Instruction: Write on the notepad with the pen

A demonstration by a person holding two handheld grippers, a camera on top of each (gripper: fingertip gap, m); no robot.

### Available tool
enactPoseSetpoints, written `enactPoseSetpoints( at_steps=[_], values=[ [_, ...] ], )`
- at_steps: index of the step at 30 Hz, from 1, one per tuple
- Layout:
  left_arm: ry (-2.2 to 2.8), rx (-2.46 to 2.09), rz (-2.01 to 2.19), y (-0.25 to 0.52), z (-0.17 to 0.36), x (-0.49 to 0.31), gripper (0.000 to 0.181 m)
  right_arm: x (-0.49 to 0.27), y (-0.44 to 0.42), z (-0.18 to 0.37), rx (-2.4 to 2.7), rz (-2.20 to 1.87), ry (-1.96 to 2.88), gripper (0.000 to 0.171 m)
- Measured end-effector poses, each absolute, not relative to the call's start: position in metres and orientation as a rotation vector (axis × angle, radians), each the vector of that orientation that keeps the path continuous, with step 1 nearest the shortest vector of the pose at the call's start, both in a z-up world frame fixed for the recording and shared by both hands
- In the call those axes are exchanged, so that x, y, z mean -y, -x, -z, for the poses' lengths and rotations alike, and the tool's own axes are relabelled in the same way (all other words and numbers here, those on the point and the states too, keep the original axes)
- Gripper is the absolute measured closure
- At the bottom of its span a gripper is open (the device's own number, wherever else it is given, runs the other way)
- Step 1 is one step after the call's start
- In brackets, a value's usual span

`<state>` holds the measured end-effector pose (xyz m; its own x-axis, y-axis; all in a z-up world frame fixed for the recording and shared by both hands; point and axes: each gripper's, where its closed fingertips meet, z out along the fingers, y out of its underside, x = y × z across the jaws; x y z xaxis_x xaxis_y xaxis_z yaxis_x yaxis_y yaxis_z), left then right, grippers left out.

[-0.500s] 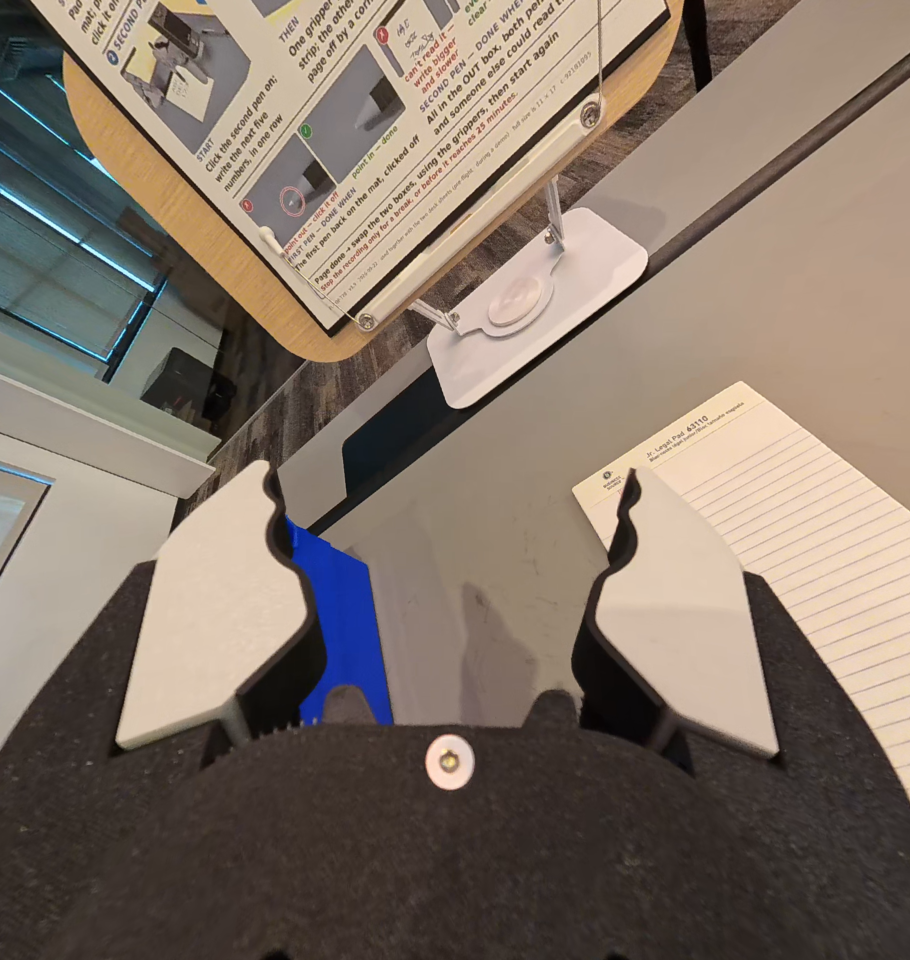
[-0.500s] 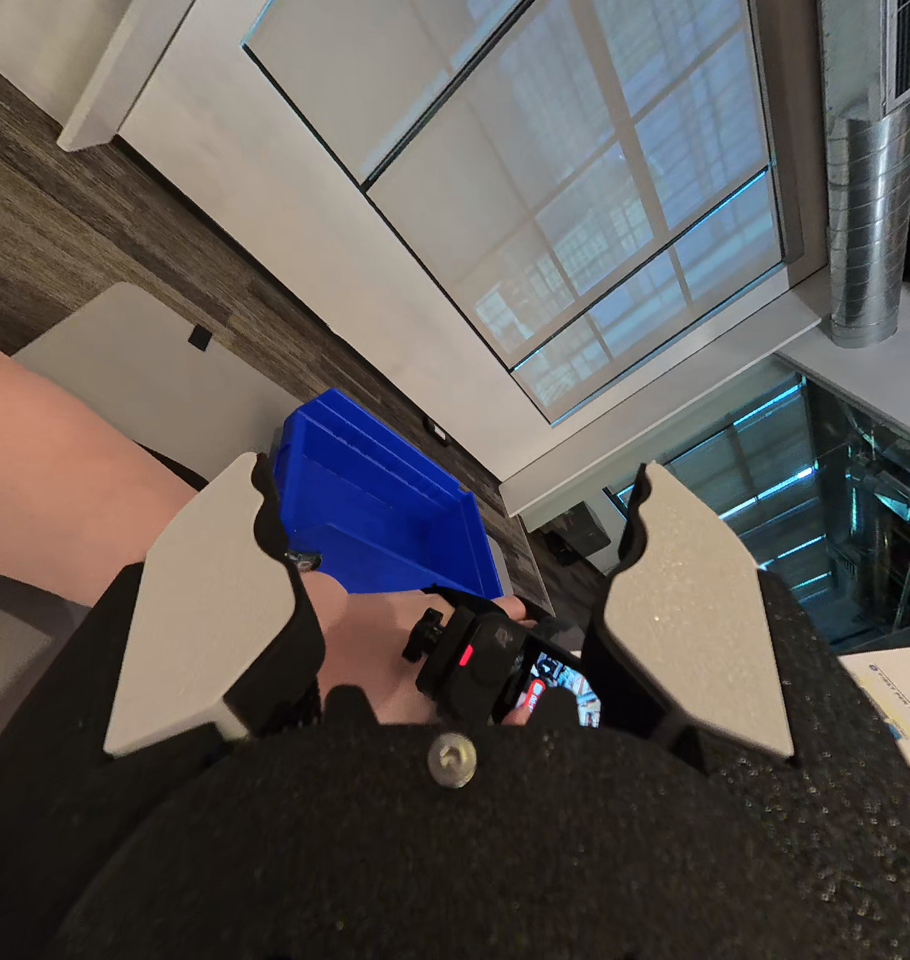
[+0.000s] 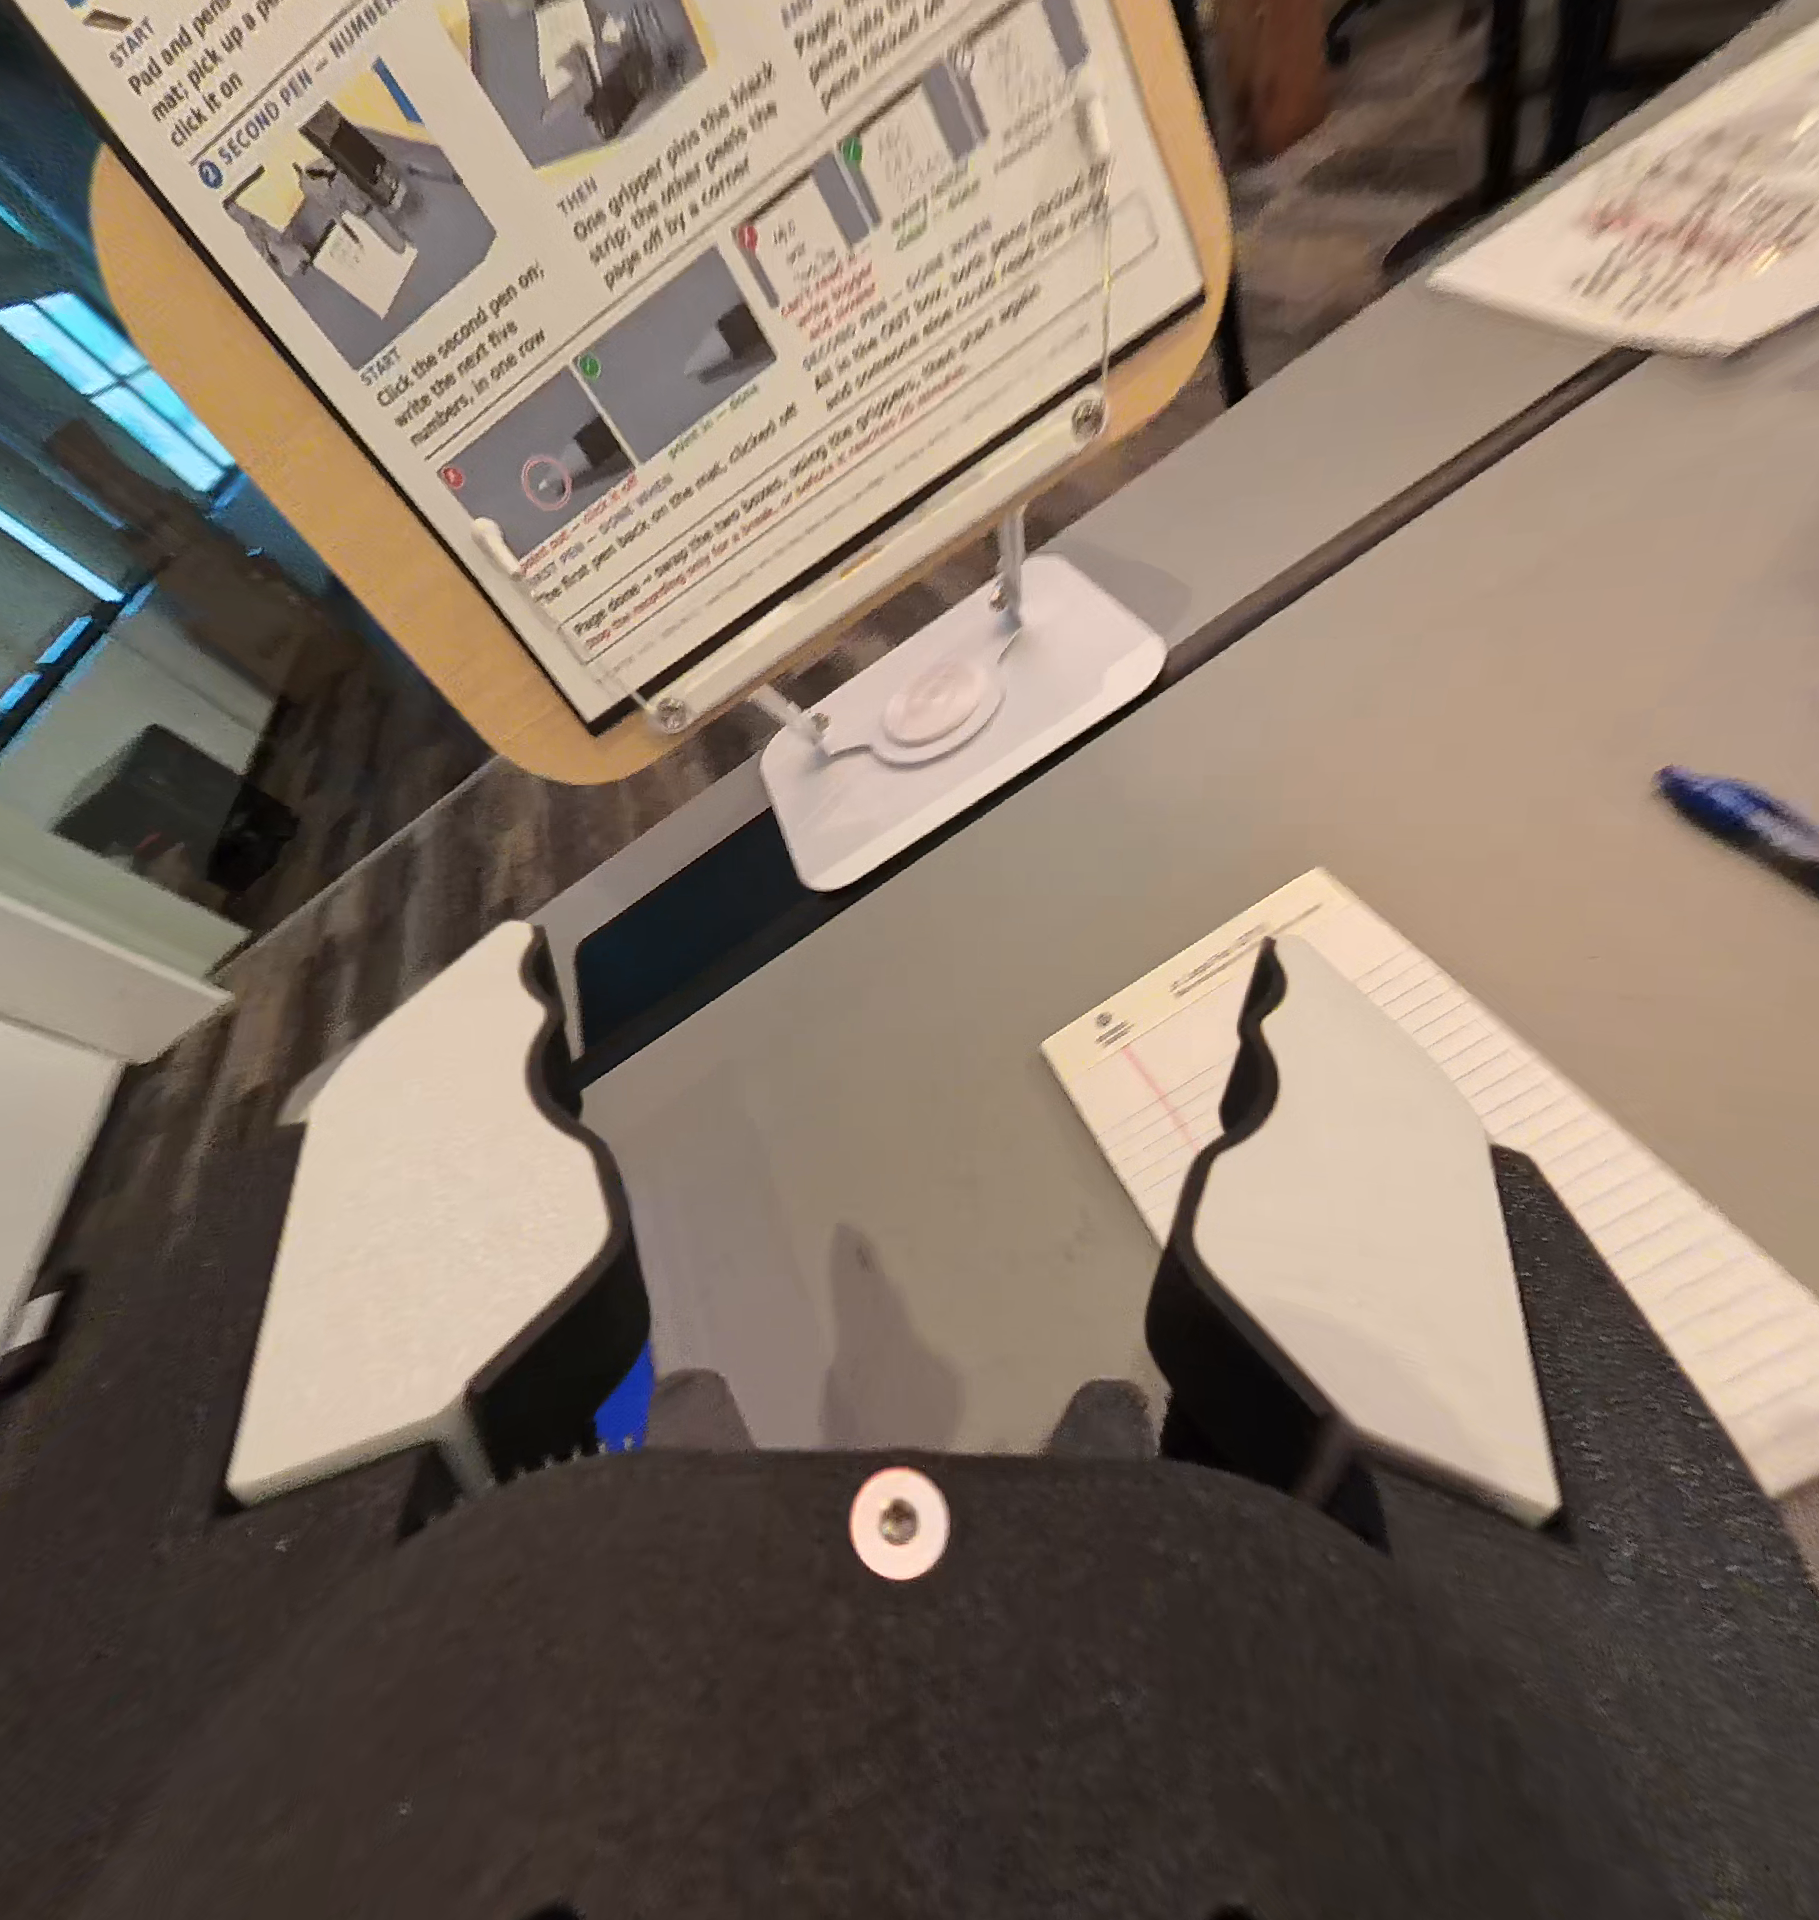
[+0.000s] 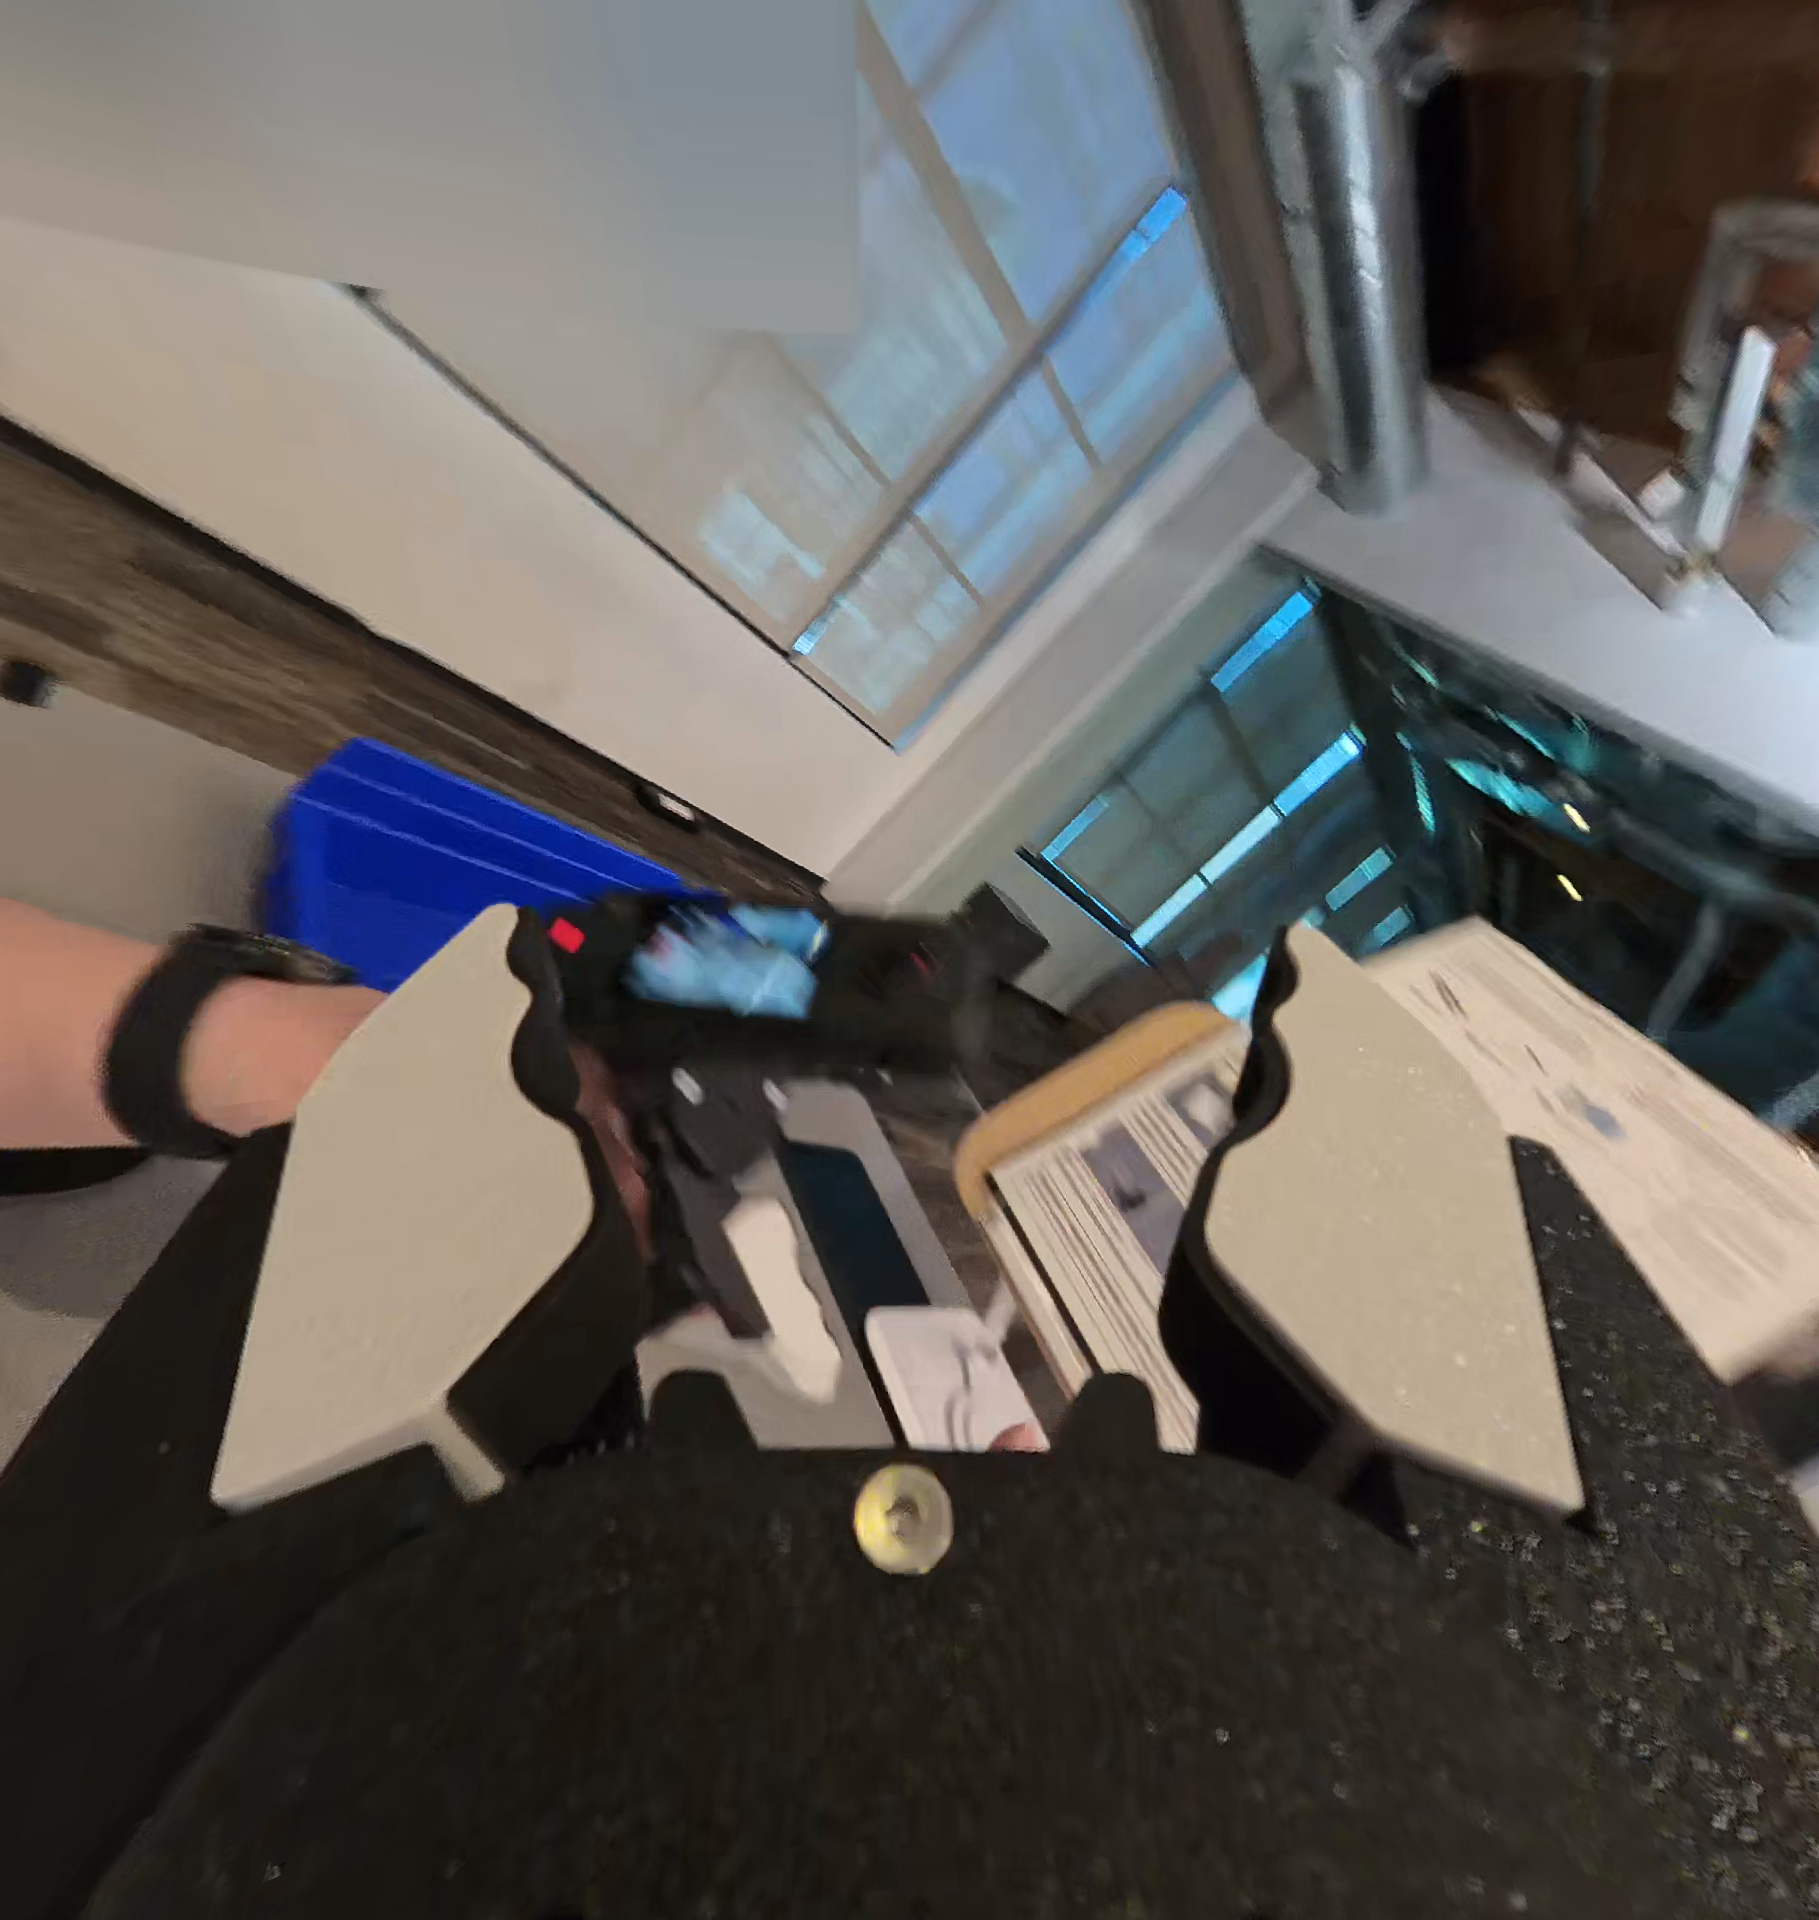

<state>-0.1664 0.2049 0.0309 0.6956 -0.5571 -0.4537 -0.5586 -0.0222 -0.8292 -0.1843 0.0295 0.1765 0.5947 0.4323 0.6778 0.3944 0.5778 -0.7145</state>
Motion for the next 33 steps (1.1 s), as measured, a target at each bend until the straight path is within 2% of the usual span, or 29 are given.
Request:
enactPoseSetpoints(
  at_steps=[4, 7, 10, 15, 19, 26, 33],
  values=[
    [1.531, -0.832, 0.286, 0.161, -0.077, -0.184, 0.057, -0.092, 0.065, -0.163, 0.558, 0.123, 1.316, 0.051],
    [1.316, -0.77, 0.438, 0.161, -0.127, -0.147, 0.06, -0.135, -0.008, -0.111, 0.331, 0.324, 1.638, 0.052],
    [1.102, -0.793, 0.545, 0.149, -0.161, -0.089, 0.055, -0.16, -0.034, -0.062, 0.256, 0.491, 1.872, 0.052],
    [0.841, -0.904, 0.502, 0.12, -0.171, 0.001, 0.049, -0.193, 0.014, -0.025, 0.38, 0.613, 1.982, 0.052],
    [0.71, -0.949, 0.418, 0.108, -0.165, 0.038, 0.049, -0.21, 0.075, -0.005, 0.544, 0.628, 1.975, 0.052],
    [0.57, -0.961, 0.085, 0.096, -0.152, 0.046, 0.049, -0.21, 0.14, 0.018, 0.679, 0.585, 1.932, 0.052],
    [0.579, -0.98, -0.071, 0.089, -0.141, 0.031, 0.05, -0.208, 0.166, 0.011, 0.696, 0.551, 1.861, 0.053]
  ],
)
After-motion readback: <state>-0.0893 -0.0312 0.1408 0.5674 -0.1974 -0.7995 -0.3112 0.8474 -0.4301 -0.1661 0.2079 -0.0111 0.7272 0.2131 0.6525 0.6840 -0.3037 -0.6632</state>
